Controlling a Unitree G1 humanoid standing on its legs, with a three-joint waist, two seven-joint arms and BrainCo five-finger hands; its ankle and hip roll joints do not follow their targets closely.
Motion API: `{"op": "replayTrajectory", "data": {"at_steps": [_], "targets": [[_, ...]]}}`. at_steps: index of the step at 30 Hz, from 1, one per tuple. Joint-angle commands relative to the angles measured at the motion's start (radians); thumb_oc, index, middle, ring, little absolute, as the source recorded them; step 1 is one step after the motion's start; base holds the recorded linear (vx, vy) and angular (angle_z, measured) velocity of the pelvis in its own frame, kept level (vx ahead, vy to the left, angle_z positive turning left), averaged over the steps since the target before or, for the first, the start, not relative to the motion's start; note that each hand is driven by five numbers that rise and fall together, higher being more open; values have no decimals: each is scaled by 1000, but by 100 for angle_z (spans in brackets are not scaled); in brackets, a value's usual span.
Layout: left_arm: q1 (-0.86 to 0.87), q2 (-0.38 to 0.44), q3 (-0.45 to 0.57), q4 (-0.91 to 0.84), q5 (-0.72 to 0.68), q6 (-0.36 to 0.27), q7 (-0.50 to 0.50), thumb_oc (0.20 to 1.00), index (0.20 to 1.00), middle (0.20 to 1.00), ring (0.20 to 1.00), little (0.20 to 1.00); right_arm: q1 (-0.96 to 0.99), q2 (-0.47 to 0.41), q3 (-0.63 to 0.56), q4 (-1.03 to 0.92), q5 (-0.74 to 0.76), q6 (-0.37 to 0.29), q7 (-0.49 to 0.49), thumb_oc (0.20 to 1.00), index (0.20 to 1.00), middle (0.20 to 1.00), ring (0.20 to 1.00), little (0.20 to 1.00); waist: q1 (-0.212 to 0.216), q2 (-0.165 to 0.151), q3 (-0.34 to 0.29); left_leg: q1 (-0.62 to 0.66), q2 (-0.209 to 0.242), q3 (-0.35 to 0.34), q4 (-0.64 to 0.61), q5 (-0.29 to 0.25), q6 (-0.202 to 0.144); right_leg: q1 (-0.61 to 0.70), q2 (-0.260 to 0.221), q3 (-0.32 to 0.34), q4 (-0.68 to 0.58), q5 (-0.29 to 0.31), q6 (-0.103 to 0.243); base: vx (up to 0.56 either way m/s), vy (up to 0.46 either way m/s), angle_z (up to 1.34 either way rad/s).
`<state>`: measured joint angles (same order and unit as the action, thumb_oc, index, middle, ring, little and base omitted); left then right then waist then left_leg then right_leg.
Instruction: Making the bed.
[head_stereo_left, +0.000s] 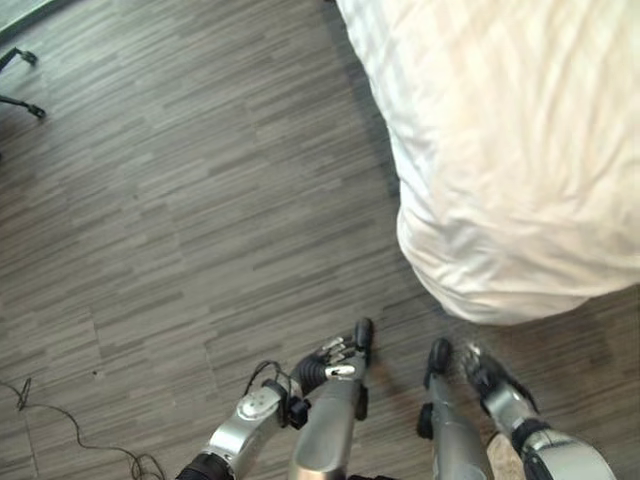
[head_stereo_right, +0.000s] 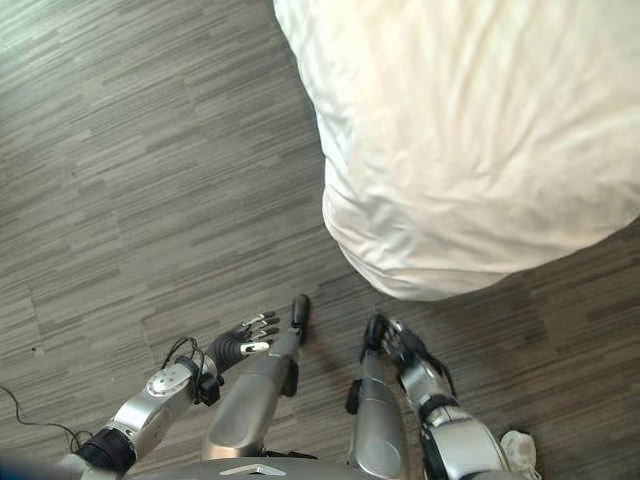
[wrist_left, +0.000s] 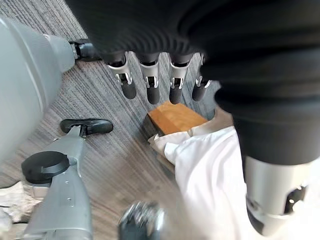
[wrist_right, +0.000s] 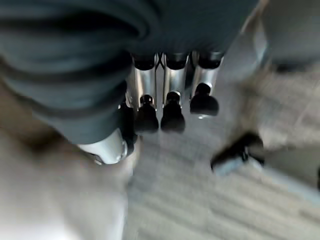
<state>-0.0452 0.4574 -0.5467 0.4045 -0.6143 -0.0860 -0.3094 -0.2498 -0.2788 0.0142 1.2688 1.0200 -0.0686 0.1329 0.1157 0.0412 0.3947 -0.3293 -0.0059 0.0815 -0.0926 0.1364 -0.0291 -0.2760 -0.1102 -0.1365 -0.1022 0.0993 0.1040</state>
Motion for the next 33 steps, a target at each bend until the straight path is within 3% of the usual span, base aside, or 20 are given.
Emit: {"op": "replayTrajectory", "data": {"at_steps": [1, 3, 5, 7, 8, 9, 13, 15, 17, 18, 22, 26, 28, 33], "targets": [[33, -7, -6, -45, 0, -40, -4, 1000, 1000, 1000, 1000, 1000, 6, -54, -35, -65, 7, -21, 2, 200, 200, 200, 200, 200, -16, 6, -24, 5, -3, -79, 5, -2, -24, -15, -29, 47, 15, 63, 63, 33, 11, -6], [48, 20, 20, -60, -15, -42, -5, 1000, 1000, 1000, 1000, 1000, 80, -112, -118, -162, 45, -57, -3, 200, 200, 200, 200, 200, -56, -17, -31, 17, 1, -70, 5, -7, -24, -11, -26, 59, 15, 62, 64, 44, -3, -11], [76, 58, 44, -80, -21, -35, -18, 1000, 1000, 1000, 1000, 1000, 184, -155, -227, -425, 129, -122, 2, 200, 200, 200, 200, 200, -102, -50, -41, 41, 7, -59, 5, -20, -24, 5, -21, 72, 15, 56, 65, 47, -17, -12], [76, 59, 44, -81, -21, -34, -18, 1000, 1000, 1000, 1000, 1000, 187, -153, -228, -429, 128, -122, 0, 200, 200, 200, 200, 200, -101, -51, -44, 36, 7, -59, 5, -15, -24, 0, -22, 73, 15, 61, 64, 10, -7, -18], [99, 87, 58, -104, -15, -29, -30, 1000, 1000, 1000, 1000, 1000, 289, -177, -256, -749, 112, -166, 19, 200, 200, 200, 200, 200, -127, -74, -55, 48, 13, -48, 5, -20, -24, 6, -19, 84, 15, 62, 65, 47, -1, -23], [110, 92, 63, -115, -10, -27, -35, 1000, 1000, 1000, 1000, 1000, 334, -180, -262, -922, 130, -184, 56, 200, 200, 200, 200, 200, -141, -86, -58, 58, 16, -40, 5, -27, -24, 12, -17, 90, 15, 58, 65, 46, 0, -20], [121, 122, 43, -129, 41, -36, -52, 1000, 1000, 1000, 1000, 1000, 397, -257, -171, -1237, 110, -188, 147, 200, 200, 200, 200, 200, -151, -107, -75, 67, 20, -21, 5, -28, -24, 12, -18, 104, 15, 65, 64, 10, -1, -28], [119, 135, 20, -150, 40, -41, -58, 1000, 1000, 1000, 1000, 1000, 358, -319, -56, -1344, 95, -164, 170, 200, 200, 200, 200, 200, -143, -107, -78, 67, 21, -17, 5, -26, -25, 8, -17, 109, 15, 69, 64, -15, -13, -7], [120, 135, 21, -150, 40, -41, -58, 1000, 1000, 1000, 1000, 1000, 357, -319, -54, -1344, 95, -164, 169, 200, 200, 200, 200, 200, -144, -107, -78, 67, 21, -16, 5, -26, -25, 8, -17, 109, 15, 69, 64, -7, -9, -3], [117, 138, 7, -157, 44, -41, -61, 1000, 1000, 1000, 1000, 1000, 315, -340, 20, -1373, 78, -135, 182, 200, 200, 200, 200, 200, -132, -102, -78, 65, 20, -17, 5, -23, -26, 4, -17, 107, 15, 71, 65, -21, -28, -9], [125, 133, -1, -158, 47, -39, -62, 1000, 1000, 1000, 1000, 1000, 211, -308, 116, -1291, 101, -110, 181, 200, 200, 200, 200, 200, -110, -81, -81, 53, 15, -28, 5, -17, -28, -1, -20, 96, 15, 69, 64, -14, -17, -4], [132, 131, -10, -148, 42, -33, -67, 1000, 1000, 1000, 1000, 1000, 117, -272, 168, -1152, 108, -100, 165, 200, 200, 200, 200, 200, -89, -64, -80, 43, 10, -40, 5, -12, -29, -3, -24, 89, 15, 68, 62, -13, -23, 12], [114, 133, -43, -131, 29, -25, -79, 1000, 1000, 1000, 1000, 1000, -65, -234, 203, -912, 130, -110, 122, 200, 200, 200, 200, 200, -53, -33, -73, 27, 3, -56, 5, -3, -32, -9, -26, 81, 15, 68, 60, -30, -30, 12], [88, 125, -67, -113, 12, -21, -73, 1000, 1000, 1000, 1000, 1000, -218, -220, 207, -721, 138, -122, 76, 200, 200, 200, 200, 200, -24, -13, -64, 3, 0, -67, 5, 4, -35, -28, -27, 79, 15, 73, 59, -25, -20, 11]]}}
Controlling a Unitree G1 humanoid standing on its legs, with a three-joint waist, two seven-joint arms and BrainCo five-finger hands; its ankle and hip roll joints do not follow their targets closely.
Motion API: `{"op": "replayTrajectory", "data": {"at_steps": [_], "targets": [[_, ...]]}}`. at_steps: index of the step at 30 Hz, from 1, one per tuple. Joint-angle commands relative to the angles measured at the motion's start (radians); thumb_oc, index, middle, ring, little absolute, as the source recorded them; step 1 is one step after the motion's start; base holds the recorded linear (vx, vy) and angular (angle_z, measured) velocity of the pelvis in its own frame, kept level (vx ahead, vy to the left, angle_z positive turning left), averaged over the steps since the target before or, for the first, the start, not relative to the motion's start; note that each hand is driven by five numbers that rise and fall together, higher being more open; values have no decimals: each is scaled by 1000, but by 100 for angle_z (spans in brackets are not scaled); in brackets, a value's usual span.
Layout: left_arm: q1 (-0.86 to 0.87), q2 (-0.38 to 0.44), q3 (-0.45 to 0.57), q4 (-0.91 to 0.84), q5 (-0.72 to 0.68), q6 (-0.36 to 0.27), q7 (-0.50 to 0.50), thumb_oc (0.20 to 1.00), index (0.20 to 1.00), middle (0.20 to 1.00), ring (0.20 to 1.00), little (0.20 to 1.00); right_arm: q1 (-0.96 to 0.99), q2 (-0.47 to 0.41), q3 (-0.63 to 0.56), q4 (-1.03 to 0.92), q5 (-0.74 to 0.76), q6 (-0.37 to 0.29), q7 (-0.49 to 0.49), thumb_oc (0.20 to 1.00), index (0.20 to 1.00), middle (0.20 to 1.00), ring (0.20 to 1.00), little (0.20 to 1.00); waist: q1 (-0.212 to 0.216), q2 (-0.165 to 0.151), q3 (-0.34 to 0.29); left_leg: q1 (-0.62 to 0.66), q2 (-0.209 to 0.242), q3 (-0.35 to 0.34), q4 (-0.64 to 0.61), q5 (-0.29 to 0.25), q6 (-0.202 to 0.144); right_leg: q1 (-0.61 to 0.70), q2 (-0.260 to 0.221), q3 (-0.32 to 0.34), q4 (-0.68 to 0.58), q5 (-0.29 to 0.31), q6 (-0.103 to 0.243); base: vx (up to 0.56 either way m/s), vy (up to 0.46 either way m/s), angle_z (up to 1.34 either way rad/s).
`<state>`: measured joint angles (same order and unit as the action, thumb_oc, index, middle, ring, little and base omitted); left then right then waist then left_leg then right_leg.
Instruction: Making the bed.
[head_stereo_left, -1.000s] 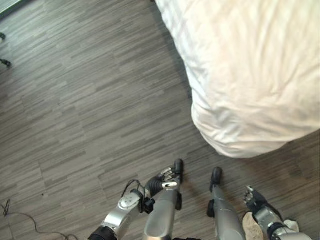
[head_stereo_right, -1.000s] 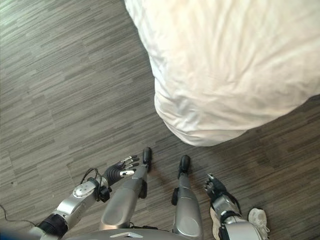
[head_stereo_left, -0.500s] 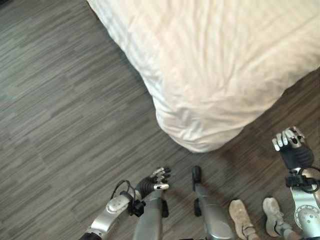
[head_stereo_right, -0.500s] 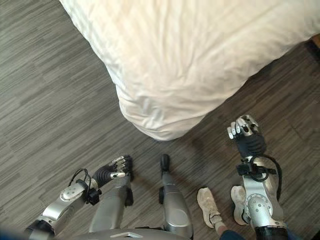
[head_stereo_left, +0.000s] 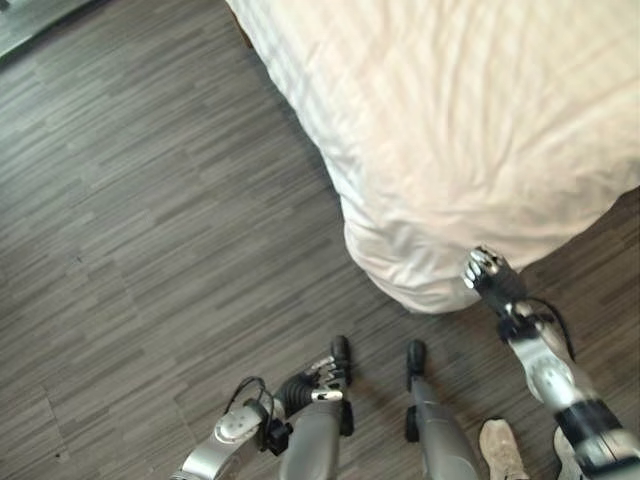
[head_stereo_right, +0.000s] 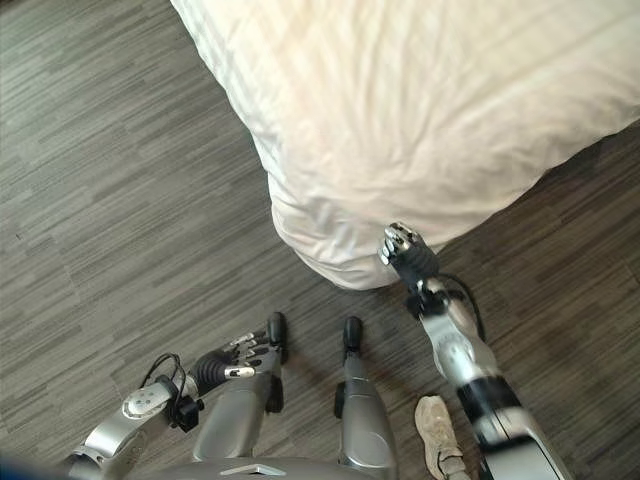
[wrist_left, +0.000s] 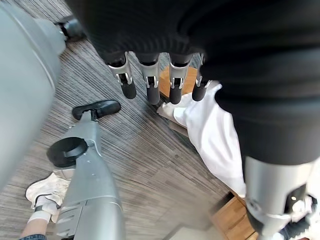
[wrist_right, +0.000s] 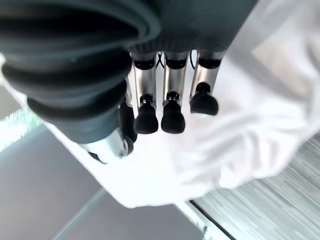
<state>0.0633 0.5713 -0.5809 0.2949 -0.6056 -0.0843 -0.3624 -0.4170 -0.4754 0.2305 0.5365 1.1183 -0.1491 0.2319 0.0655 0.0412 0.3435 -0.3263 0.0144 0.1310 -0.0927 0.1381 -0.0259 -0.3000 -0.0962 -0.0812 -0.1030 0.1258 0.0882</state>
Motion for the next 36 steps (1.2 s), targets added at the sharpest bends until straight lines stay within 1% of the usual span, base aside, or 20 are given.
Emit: {"op": "replayTrajectory", "data": {"at_steps": [1, 3, 4, 6, 7, 8, 9, 11, 13, 18, 21, 24, 26, 27, 28, 29, 32, 33, 35, 36], "targets": [[-26, 6, -40, 5, 2, -22, -17, 1000, 1000, 1000, 1000, 1000, -85, -25, -18, 80, 28, -40, -50, 200, 200, 200, 200, 200, 33, -9, -13, -5, -21, -119, 5, 3, -38, -8, -41, 23, 16, 47, 75, -15, -11, 5], [-43, -5, -52, 16, -3, -17, -13, 1000, 1000, 1000, 1000, 1000, -134, -21, -29, 196, 24, -27, -68, 200, 200, 200, 200, 200, 45, 1, -6, -13, -22, -121, 5, 6, -40, -16, -41, 21, 16, 49, 75, -6, -4, 2], [-43, -5, -52, 16, -3, -17, -13, 1000, 1000, 1000, 1000, 1000, -135, -22, -29, 197, 24, -27, -67, 200, 200, 200, 200, 200, 45, 1, -6, -13, -22, -121, 5, 6, -40, -16, -41, 21, 16, 49, 75, 0, 0, 0], [-63, -29, -57, 40, -5, -8, -1, 1000, 1000, 1000, 1000, 1000, -151, -10, -85, 436, -5, -2, -109, 200, 200, 200, 200, 200, 56, 19, 1, -15, -24, -129, 5, 2, -39, -14, -40, 18, 16, 44, 73, 0, 0, 0], [-65, -30, -57, 41, -5, -8, -1, 1000, 1000, 1000, 1000, 1000, -153, -10, -85, 437, -5, -2, -107, 200, 200, 200, 200, 200, 57, 19, 1, -19, -25, -129, 5, 7, -39, -18, -40, 18, 16, 48, 73, 0, 0, 0], [-77, -45, -48, 54, 8, -7, 5, 1000, 1000, 1000, 1000, 1000, -108, 5, -108, 569, -74, 28, -110, 200, 200, 200, 200, 200, 57, 27, 8, -14, -25, -132, 5, 2, -39, -11, -39, 15, 16, 42, 73, 18, 6, 3], [-78, -56, -40, 62, 12, -6, 5, 1000, 1000, 1000, 1000, 1000, -77, 15, -140, 626, -82, 42, -109, 200, 200, 200, 200, 200, 54, 32, 11, -13, -26, -134, 5, 1, -38, -8, -39, 12, 16, 39, 73, 19, 7, 4], [-77, -62, -32, 63, 14, -6, 4, 1000, 1000, 1000, 1000, 1000, -46, 24, -161, 662, -96, 56, -100, 200, 200, 200, 200, 200, 53, 35, 11, -16, -27, -136, 5, 5, -37, -9, -39, 9, 16, 40, 72, 4, 1, 16], [-56, -74, 0, 55, 24, -6, -3, 1000, 1000, 1000, 1000, 1000, 86, 46, -234, 724, -134, 87, -83, 200, 200, 200, 200, 200, 37, 38, 17, -4, -28, -140, 5, -2, -34, 3, -41, 2, 16, 33, 70, 36, 3, 13], [-46, -84, 37, 45, 19, -6, -1, 1000, 1000, 1000, 1000, 1000, 270, 70, -321, 736, -142, 96, -66, 200, 200, 200, 200, 200, -11, 22, 17, 15, -24, -125, 5, -13, -30, 15, -41, 12, 17, 29, 69, 16, 10, 2], [-48, -84, 50, 33, -1, -5, 1, 1000, 1000, 1000, 1000, 1000, 306, 47, -357, 711, -130, 89, -66, 200, 200, 200, 200, 200, -38, 13, 13, 28, -22, -113, 5, -19, -30, 19, -40, 26, 17, 31, 69, 21, 35, -18], [-53, -85, 62, 30, -17, -9, 8, 1000, 1000, 1000, 1000, 1000, 317, 30, -378, 663, -115, 69, -75, 200, 200, 200, 200, 200, -54, 3, 1, 47, -20, -94, 5, -28, -28, 26, -38, 40, 17, 31, 69, 21, 33, -18], [-55, -80, 71, 32, -11, -17, 19, 1000, 1000, 1000, 1000, 1000, 310, 21, -404, 618, -104, 32, -106, 200, 200, 200, 200, 200, -66, -4, -18, 64, -17, -79, 5, -37, -25, 36, -37, 53, 16, 32, 72, 44, 44, -22], [-55, -79, 75, 29, -10, -20, 27, 1000, 1000, 1000, 1000, 1000, 309, 28, -417, 568, -85, 9, -130, 410, 410, 410, 410, 410, -70, -8, -26, 77, -14, -67, 5, -43, -24, 40, -36, 64, 17, 31, 75, 59, 56, -19], [-60, -78, 78, 16, -19, -22, 30, 1000, 1000, 1000, 1000, 1000, 324, 44, -421, 510, -55, -4, -133, 1000, 1000, 1000, 1000, 1000, -78, -13, -35, 98, -11, -54, 5, -53, -23, 51, -35, 79, 17, 30, 75, 63, 63, -20], [-66, -77, 80, 10, -22, -24, 31, 1000, 1000, 1000, 1000, 1000, 341, 53, -410, 485, -64, -5, -128, 1000, 1000, 1000, 1000, 1000, -85, -14, -44, 110, -10, -46, 5, -57, -21, 56, -35, 88, 19, 31, 75, 68, 69, -35], [-69, -81, 98, -29, -25, -32, 39, 1000, 1000, 1000, 1000, 1000, 469, 95, -380, 264, -109, -12, -117, 1000, 1000, 1000, 1000, 1000, -122, -26, -57, 180, -9, 4, 5, -91, -12, 84, -37, 143, 26, 21, 89, 56, 150, -40], [-68, -89, 116, -35, -35, -36, 46, 1000, 1000, 1000, 1000, 1000, 489, 113, -373, 191, -114, -22, -119, 1000, 1000, 1000, 1000, 1000, -141, -32, -59, 198, -6, 42, 5, -103, -9, 79, -32, 174, 26, 30, 105, -13, 222, -51], [-64, -105, 157, -33, -57, -48, 71, 1000, 1000, 1000, 1000, 1000, 509, 152, -329, 35, -133, -42, -121, 1000, 1000, 1000, 1000, 1000, -161, -55, -54, 231, 10, 150, 6, -105, -7, 36, -12, 248, 65, 63, 127, -81, 122, -108], [-65, -107, 177, -32, -60, -61, 87, 1000, 1000, 1000, 1000, 1000, 516, 167, -313, -4, -141, -45, -118, 1000, 1000, 1000, 1000, 1000, -169, -65, -50, 247, 25, 191, 18, -111, -5, 31, -8, 240, 93, 56, 134, -150, 11, -189]]}}
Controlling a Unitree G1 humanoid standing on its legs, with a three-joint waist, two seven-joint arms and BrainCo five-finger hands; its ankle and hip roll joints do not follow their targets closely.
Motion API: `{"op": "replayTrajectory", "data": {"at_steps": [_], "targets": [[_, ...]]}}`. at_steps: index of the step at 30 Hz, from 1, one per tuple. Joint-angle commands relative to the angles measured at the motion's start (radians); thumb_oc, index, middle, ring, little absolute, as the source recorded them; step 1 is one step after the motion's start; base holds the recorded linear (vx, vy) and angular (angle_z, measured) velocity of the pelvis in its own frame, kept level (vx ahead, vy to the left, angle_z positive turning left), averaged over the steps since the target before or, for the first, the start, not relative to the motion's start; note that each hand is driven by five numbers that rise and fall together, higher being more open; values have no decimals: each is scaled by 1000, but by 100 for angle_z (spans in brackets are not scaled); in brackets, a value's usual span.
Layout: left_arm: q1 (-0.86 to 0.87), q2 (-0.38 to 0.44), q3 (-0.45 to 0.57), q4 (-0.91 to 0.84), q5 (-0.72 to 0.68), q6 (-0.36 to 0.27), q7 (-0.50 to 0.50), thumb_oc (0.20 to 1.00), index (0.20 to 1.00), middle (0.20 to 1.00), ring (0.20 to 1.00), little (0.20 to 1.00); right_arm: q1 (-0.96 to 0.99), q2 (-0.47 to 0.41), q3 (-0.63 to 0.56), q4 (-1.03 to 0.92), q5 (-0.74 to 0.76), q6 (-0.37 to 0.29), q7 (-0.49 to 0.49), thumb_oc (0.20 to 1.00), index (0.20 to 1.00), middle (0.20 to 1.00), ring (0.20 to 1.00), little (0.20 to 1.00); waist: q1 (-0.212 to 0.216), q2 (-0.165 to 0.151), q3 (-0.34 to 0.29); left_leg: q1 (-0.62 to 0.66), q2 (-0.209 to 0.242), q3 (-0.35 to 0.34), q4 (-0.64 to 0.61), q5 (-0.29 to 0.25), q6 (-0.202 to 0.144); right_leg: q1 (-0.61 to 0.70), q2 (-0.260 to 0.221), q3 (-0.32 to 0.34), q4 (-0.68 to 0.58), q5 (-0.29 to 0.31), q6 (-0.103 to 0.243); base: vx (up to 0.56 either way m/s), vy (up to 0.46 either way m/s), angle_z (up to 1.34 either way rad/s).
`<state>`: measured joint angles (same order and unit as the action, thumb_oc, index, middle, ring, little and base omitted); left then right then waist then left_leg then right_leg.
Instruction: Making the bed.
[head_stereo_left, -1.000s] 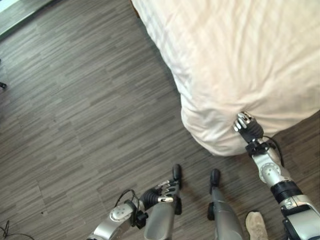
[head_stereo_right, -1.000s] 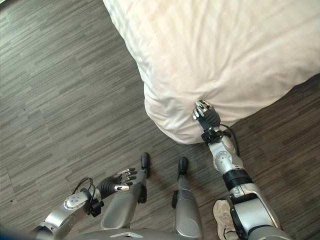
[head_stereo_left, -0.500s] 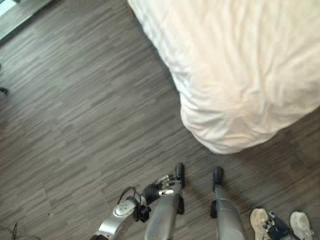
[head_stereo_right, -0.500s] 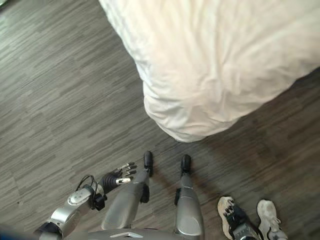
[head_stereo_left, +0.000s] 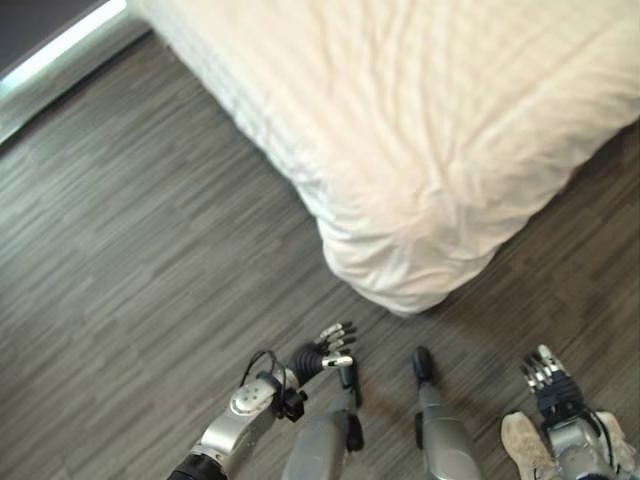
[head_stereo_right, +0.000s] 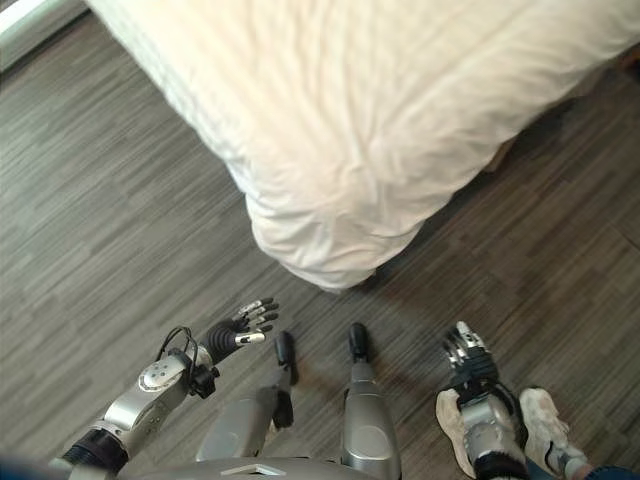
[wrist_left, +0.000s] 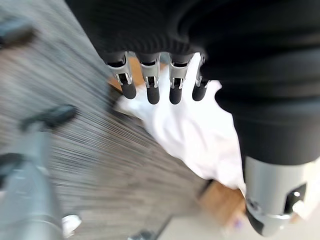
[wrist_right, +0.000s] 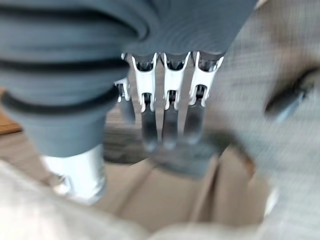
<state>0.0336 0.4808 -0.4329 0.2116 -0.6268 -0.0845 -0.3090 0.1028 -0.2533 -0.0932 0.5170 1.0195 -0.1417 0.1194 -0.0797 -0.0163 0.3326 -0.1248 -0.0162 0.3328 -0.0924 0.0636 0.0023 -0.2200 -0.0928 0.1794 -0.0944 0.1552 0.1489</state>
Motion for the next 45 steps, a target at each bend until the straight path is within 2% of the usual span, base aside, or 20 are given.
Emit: {"op": "replayTrajectory", "data": {"at_steps": [1, 2, 3, 6, 7, 10, 12, 13, 14, 17, 20, 24, 25, 35, 36, 38, 39, 40, 42, 45], "targets": [[-32, -12, 51, 46, -43, -67, 47, 1000, 1000, 1000, 1000, 1000, 1, -33, 31, -38, -52, -69, -9, 1000, 1000, 1000, 1000, 1000, -3, -13, -38, 57, 85, 55, 31, -33, -34, -63, -30, -147, 171, -2, 61, -114, -14, -205], [-31, -11, 51, 46, -43, -67, 47, 1000, 1000, 1000, 1000, 1000, 2, -32, 31, -41, -53, -69, -11, 1000, 1000, 1000, 1000, 1000, -2, -14, -36, 60, 85, 56, 33, -35, -34, -64, -29, -146, 178, -8, 61, -240, -24, -281], [-20, -4, 101, 33, -15, -75, 70, 1000, 1000, 1000, 1000, 1000, 6, -11, 61, -104, -98, -75, -19, 1000, 1000, 1000, 1000, 1000, 21, -6, -50, 89, 131, 149, 39, -34, -38, -8, -117, -415, 354, -80, 48, -199, -28, -242], [31, -23, 145, 13, -24, -71, 74, 1000, 1000, 1000, 1000, 1000, 7, 0, 78, -148, -143, -76, -34, 1000, 1000, 1000, 1000, 1000, 20, -19, -77, 116, 134, 221, 26, -25, -27, 27, -156, -473, 521, -74, 59, -186, -120, -172], [83, -25, 178, 0, -61, -75, 69, 1000, 1000, 1000, 1000, 1000, -24, -1, 88, -206, -169, -83, -57, 1000, 1000, 1000, 1000, 1000, 41, -54, -148, 110, 151, 275, 15, 9, -60, 149, -119, -532, 302, -94, 54, -145, -278, -134], [139, -44, 192, -16, -80, -60, 57, 1000, 1000, 1000, 1000, 1000, -42, -16, 87, -287, -176, -103, -74, 1000, 1000, 1000, 1000, 1000, 48, -79, -200, 93, 179, 278, 24, 52, -89, 201, -34, -424, 78, -120, 28, -51, -342, -137], [141, -70, 192, 10, -80, -71, 65, 1000, 1000, 1000, 1000, 1000, -48, -55, 120, -310, -226, -98, -74, 1000, 1000, 1000, 1000, 1000, 93, -87, -179, 67, 164, 89, 112, 64, -85, 216, -9, -384, 65, -114, 3, -91, -265, -71], [146, -97, 204, 16, -56, -84, 91, 1000, 1000, 1000, 1000, 1000, -70, -71, 139, -306, -259, -99, -79, 1000, 1000, 1000, 1000, 1000, 128, -93, -172, 63, 125, -84, 156, 42, -83, 210, -4, -348, 68, -106, -2, -200, -232, -141], [140, -123, 231, 31, -34, -99, 125, 1000, 1000, 1000, 1000, 1000, -78, -77, 138, -304, -298, -96, -98, 1000, 1000, 1000, 1000, 1000, 137, -100, -171, 72, 108, -153, 204, 9, -87, 206, -4, -314, 57, -91, -2, -112, -167, -209], [157, -196, 296, 61, -89, -102, 163, 1000, 1000, 1000, 1000, 1000, -28, -60, 97, -337, -376, -95, -141, 1000, 1000, 1000, 1000, 1000, 119, -108, -212, 109, 91, -195, 207, -25, -79, 191, 5, -259, 43, -66, 2, -27, -81, -133], [143, -228, 302, 71, -39, -137, 250, 1000, 1000, 1000, 1000, 1000, 32, -23, 70, -344, -462, -96, -201, 1000, 1000, 1000, 1000, 1000, 85, -73, -253, 177, 53, -206, 11, -46, -42, 177, 24, -233, 60, -71, 10, 31, 49, -61], [74, -238, 312, 66, -12, -170, 374, 1000, 1000, 1000, 1000, 1000, 83, 4, 68, -369, -592, -90, -295, 1000, 1000, 1000, 1000, 1000, 30, -50, -265, 184, 30, -223, 5, -43, -28, 184, 28, -210, 72, -79, -6, -13, 36, -21], [121, -225, 349, 54, 83, -121, 380, 1000, 1000, 1000, 1000, 1000, 112, 28, -33, -287, -444, -105, -350, 1000, 1000, 1000, 1000, 1000, 70, -12, -233, 204, 51, -270, 7, -40, -44, 217, 49, -321, 66, -120, -48, -89, 39, -4], [28, -237, 351, 103, 58, -136, 401, 1000, 1000, 1000, 1000, 1000, 77, 20, 36, -275, -474, -88, -307, 1000, 1000, 1000, 1000, 1000, 53, -13, -254, 235, 38, -237, 5, -53, -25, 242, 39, -299, 75, -115, -42, -38, 38, -9], [20, -243, 348, 113, 53, -132, 406, 1000, 1000, 1000, 1000, 1000, 78, 26, 50, -284, -472, -89, -301, 1000, 1000, 1000, 1000, 1000, 47, -7, -244, 233, 38, -221, 5, -57, -17, 213, 35, -302, 140, -120, -34, -77, 55, -7], [-1, -222, 342, 105, 62, -144, 423, 1000, 1000, 1000, 1000, 1000, 51, 32, 71, -313, -471, -97, -302, 1000, 1000, 1000, 1000, 1000, 30, 7, -194, 221, 59, -191, 5, -54, -17, 106, 4, -297, 290, -90, 18, -131, 22, -25], [-1, -222, 342, 105, 62, -144, 423, 1000, 1000, 1000, 1000, 1000, 51, 32, 71, -313, -471, -97, -302, 1000, 1000, 1000, 1000, 1000, 31, 6, -195, 220, 58, -190, 5, -54, -16, 103, 4, -295, 293, -91, 18, -54, -151, -59], [-18, -191, 339, 103, 89, -145, 427, 1000, 1000, 1000, 1000, 1000, 44, 45, 86, -306, -472, -95, -300, 1000, 1000, 1000, 1000, 1000, 35, 17, -188, 221, 94, -184, 5, -49, -30, 91, -61, -303, 292, -68, 12, 35, -218, -57], [-23, -173, 344, 99, 93, -149, 406, 1000, 1000, 1000, 1000, 1000, 56, 40, 89, -306, -526, -80, -286, 1000, 1000, 1000, 1000, 1000, 40, 15, -184, 233, 128, -190, 5, -53, -51, 107, -126, -296, 268, -52, 14, 80, -314, -24], [-19, -167, 361, 101, 82, -166, 410, 1000, 1000, 1000, 1000, 1000, 58, 40, 92, -304, -555, -82, -304, 1000, 1000, 1000, 1000, 1000, 49, -2, -193, 239, 165, -205, 5, -53, -80, 139, -163, -255, 201, -25, 37, 138, -390, -14]]}}
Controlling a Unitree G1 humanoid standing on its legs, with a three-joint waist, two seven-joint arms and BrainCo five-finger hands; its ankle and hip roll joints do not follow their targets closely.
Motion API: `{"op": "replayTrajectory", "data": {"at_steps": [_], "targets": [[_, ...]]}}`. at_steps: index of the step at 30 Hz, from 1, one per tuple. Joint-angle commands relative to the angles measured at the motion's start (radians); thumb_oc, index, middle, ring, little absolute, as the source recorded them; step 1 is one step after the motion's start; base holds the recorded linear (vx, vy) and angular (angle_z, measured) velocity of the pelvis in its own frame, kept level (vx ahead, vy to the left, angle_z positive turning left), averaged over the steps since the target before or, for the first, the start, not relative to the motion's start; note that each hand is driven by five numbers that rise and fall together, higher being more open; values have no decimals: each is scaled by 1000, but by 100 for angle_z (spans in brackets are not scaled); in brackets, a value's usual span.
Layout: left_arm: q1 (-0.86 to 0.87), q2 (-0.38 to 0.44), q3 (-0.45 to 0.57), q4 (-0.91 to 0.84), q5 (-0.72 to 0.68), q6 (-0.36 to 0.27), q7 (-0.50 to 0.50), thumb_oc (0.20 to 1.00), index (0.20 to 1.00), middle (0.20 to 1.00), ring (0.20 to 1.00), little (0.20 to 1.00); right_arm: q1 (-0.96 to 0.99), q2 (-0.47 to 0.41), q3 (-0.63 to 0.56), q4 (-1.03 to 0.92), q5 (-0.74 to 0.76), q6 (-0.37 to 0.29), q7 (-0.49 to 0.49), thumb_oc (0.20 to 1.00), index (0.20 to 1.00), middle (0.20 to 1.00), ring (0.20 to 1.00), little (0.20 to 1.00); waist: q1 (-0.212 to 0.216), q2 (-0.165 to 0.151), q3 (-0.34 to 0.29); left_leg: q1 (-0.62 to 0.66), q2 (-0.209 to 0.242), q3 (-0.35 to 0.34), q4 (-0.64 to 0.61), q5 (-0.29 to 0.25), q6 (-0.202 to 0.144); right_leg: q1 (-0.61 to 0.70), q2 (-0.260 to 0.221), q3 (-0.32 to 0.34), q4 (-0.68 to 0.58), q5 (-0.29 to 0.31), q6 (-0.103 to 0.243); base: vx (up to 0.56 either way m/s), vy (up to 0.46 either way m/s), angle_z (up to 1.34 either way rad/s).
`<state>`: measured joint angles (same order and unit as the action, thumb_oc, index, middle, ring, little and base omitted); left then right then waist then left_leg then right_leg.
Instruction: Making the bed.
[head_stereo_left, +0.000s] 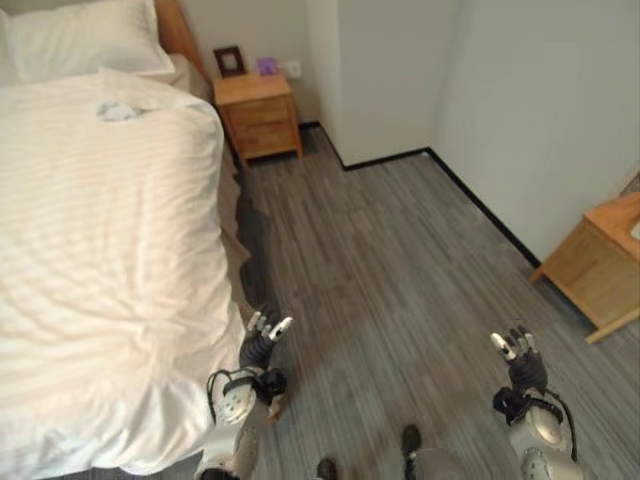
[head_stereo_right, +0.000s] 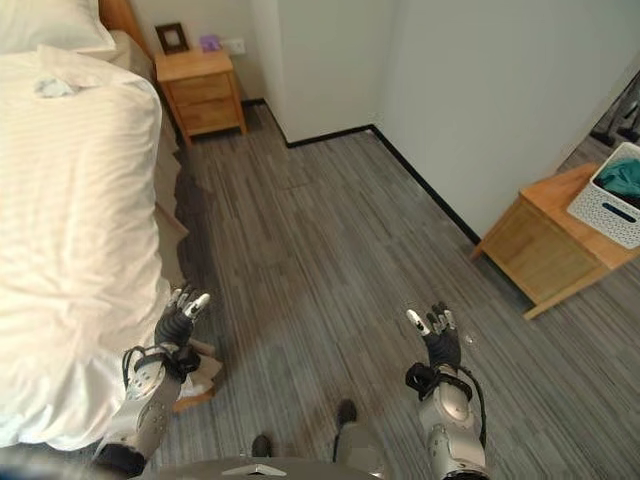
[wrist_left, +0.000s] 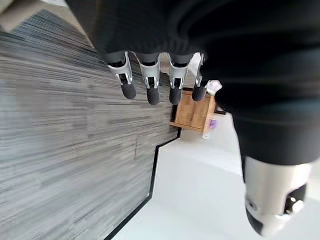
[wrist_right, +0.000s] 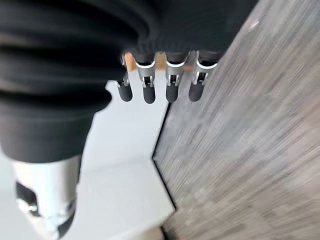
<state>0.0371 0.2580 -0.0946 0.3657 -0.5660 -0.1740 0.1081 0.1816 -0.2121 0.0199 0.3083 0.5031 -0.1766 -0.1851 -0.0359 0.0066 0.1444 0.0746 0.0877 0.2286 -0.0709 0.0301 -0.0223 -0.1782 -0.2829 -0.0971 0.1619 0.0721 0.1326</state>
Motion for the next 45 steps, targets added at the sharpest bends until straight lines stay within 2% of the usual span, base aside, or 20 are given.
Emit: {"op": "replayTrajectory", "data": {"at_steps": [1, 3, 4, 7, 8, 10, 12, 14, 17, 20, 21, 22, 23, 25, 26, 27, 30, 32, 37, 45], "targets": [[-26, 52, 38, -39, 16, -91, 28, 1000, 1000, 1000, 1000, 1000, -32, -4, -30, -101, -29, -62, -5, 1000, 1000, 1000, 1000, 1000, 3, -32, -6, 40, 81, -100, -16, -16, -66, 101, 40, 42, -76, 33, 61, 80, -263, -6], [-12, 47, 52, -43, -13, -86, 6, 1000, 1000, 1000, 1000, 1000, -26, 1, -12, -105, 24, -61, 23, 1000, 1000, 1000, 1000, 1000, 14, -43, -18, 34, 119, -102, -16, 11, -89, 136, 72, 39, -144, -4, 62, 132, -475, 11], [-14, 39, 74, -19, -15, -88, 9, 1000, 1000, 1000, 1000, 1000, -33, -32, 11, -105, 8, -56, 47, 1000, 1000, 1000, 1000, 1000, 21, -49, -15, 13, 159, -112, 34, 92, -106, 158, 114, 24, -153, -13, 38, 119, -431, 18], [-20, 30, 80, -18, -30, -87, -3, 1000, 1000, 1000, 1000, 1000, -28, -59, 8, -115, -14, -55, 50, 1000, 1000, 1000, 1000, 1000, 15, -52, -9, -28, 179, -127, 121, 133, -109, 173, 128, 2, -159, -16, 16, 59, -290, 22], [-19, 11, 76, -23, -59, -86, -29, 1000, 1000, 1000, 1000, 1000, -12, -104, -2, -123, -49, -49, 62, 1000, 1000, 1000, 1000, 1000, 20, -74, 3, -81, 158, -134, 247, 143, -82, 200, 131, -28, -176, -16, -15, 61, -329, 20], [-9, 7, 70, -38, -62, -82, -48, 1000, 1000, 1000, 1000, 1000, -15, -120, -13, -99, -54, -36, 73, 1000, 1000, 1000, 1000, 1000, 31, -85, 10, -129, 76, -175, 297, 96, -71, 222, 131, -33, -195, -18, -20, 91, -308, 46], [9, 2, 68, -45, -62, -72, -66, 1000, 1000, 1000, 1000, 1000, -15, -129, -26, -92, -62, -20, 87, 1000, 1000, 1000, 1000, 1000, 39, -90, 3, -146, 32, -116, 258, 49, -52, 240, 132, -51, -207, -21, -22, 103, -148, 16], [27, -6, 67, -43, -68, -68, -72, 1000, 1000, 1000, 1000, 1000, -17, -134, -34, -95, -83, -20, 87, 1000, 1000, 1000, 1000, 1000, 52, -87, -11, -125, -15, -98, 188, 12, -34, 249, 140, -57, -216, -28, -18, 123, -38, -3], [25, -9, 53, -39, -49, -72, -59, 1000, 1000, 1000, 1000, 1000, -39, -122, -39, -76, -80, -35, 71, 1000, 1000, 1000, 1000, 1000, 68, -63, -32, -113, -78, -144, 74, 26, -18, 249, 162, -65, -207, -43, -14, 106, 32, 10], [26, -6, 51, -40, -60, -68, -61, 1000, 1000, 1000, 1000, 1000, -52, -79, -24, -57, -24, -31, 86, 1000, 1000, 1000, 1000, 1000, 58, -46, -49, -46, -93, -173, 0, 15, 9, 237, 162, -53, -141, -59, -4, 110, 157, 17], [13, 3, 56, -36, -56, -64, -52, 1000, 1000, 1000, 1000, 1000, -31, -58, -32, -75, -4, -31, 99, 1000, 1000, 1000, 1000, 1000, 40, -40, -39, -24, -99, -180, -7, 7, 31, 171, 153, -17, 21, -34, 16, 54, 143, 7], [13, 3, 56, -36, -56, -64, -52, 1000, 1000, 1000, 1000, 1000, -31, -57, -32, -75, -4, -30, 99, 1000, 1000, 1000, 1000, 1000, 42, -41, -40, -25, -100, -178, -7, 7, 32, 166, 152, -14, 28, -37, 17, 22, 144, 6], [9, 11, 56, -37, -44, -65, -48, 1000, 1000, 1000, 1000, 1000, -22, -55, -33, -73, -10, -30, 104, 1000, 1000, 1000, 1000, 1000, 31, -38, -27, -14, -99, -180, -8, 7, 39, 134, 152, 8, 97, -4, 29, -10, 66, 2], [-17, 36, 49, -35, -14, -64, -46, 1000, 1000, 1000, 1000, 1000, 6, -60, -46, -73, -56, -24, 100, 1000, 1000, 1000, 1000, 1000, -2, -34, -6, -5, -94, -210, -16, 11, 44, 62, 203, 122, 187, 1, 33, 10, 65, 20], [-21, 39, 56, -38, -8, -69, -50, 1000, 1000, 1000, 1000, 1000, 24, -65, -57, -80, -87, -19, 99, 1000, 1000, 1000, 1000, 1000, -10, -34, -5, 3, -94, -218, -16, 6, 43, 52, 221, 146, 161, -14, 25, 74, 1, 49], [-26, 46, 82, -51, -1, -79, -47, 1000, 1000, 1000, 1000, 1000, 30, -77, -79, -84, -144, -24, 85, 1000, 1000, 1000, 1000, 1000, 2, -42, -14, 13, -93, -200, -16, -6, 36, 74, 185, 79, 40, -11, 15, 67, -18, 47], [-27, 35, 99, -49, -7, -98, -35, 1000, 1000, 1000, 1000, 1000, 18, -78, -85, -74, -145, -39, 68, 1000, 1000, 1000, 1000, 1000, 7, -55, -18, 19, -97, -202, -9, -14, 33, 125, 170, 40, -74, -2, 17, 71, -66, -2], [-21, 20, 116, -30, -27, -106, -14, 1000, 1000, 1000, 1000, 1000, -18, -78, -74, -77, -142, -45, 53, 1000, 1000, 1000, 1000, 1000, 19, -63, -42, 24, -93, -196, -12, -18, 28, 173, 182, 56, -142, -18, 8, 103, -64, -8], [2, -11, 107, -25, -77, -93, -28, 1000, 1000, 1000, 1000, 1000, -63, -91, -57, -115, -118, -55, 66, 1000, 1000, 1000, 1000, 1000, 33, -70, -70, 52, -82, -204, -16, -30, 23, 230, 196, 56, -191, -28, -5, 116, -47, -9], [11, -7, 107, -23, -74, -92, -21, 1000, 1000, 1000, 1000, 1000, -101, -89, -8, -123, -101, -49, 77, 1000, 1000, 1000, 1000, 1000, 48, -74, -66, 54, -75, -190, -16, -40, 10, 255, 194, -9, -226, -30, -6, 88, -18, 1]]}}
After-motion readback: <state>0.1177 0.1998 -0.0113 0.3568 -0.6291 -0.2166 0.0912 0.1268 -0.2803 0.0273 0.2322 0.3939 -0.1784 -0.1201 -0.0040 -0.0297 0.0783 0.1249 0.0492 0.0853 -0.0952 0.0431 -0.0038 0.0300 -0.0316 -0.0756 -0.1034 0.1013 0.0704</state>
